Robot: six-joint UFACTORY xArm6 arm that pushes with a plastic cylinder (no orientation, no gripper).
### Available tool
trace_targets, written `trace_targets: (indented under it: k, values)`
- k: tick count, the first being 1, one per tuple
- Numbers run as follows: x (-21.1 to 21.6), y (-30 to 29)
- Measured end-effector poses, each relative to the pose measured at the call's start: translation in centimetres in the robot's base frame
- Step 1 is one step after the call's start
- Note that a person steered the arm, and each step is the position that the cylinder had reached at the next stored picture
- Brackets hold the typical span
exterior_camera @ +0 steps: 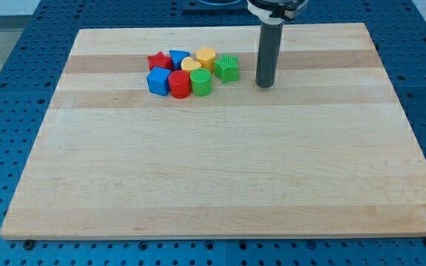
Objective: Move the green circle to the bottom of the yellow heart
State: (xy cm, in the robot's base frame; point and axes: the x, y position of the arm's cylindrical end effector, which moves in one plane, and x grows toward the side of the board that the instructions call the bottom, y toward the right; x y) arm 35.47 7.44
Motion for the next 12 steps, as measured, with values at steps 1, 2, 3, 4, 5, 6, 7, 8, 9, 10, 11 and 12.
trace_targets:
  k: [1, 2, 3, 4, 5, 6, 7, 8, 9, 10, 11, 12]
  values:
    - [0.0, 0.0]
    - [0.0, 0.0]
    - [0.0, -0.1]
    - [0.0, -0.1]
    - [0.0, 0.3]
    - [2.7, 4.6]
    - [7.6, 4.8]
    - [8.9, 1.4]
    - [7.3, 1.3]
    - [4.2, 1.6]
    - [2.6, 1.1]
    - [2.6, -0.5]
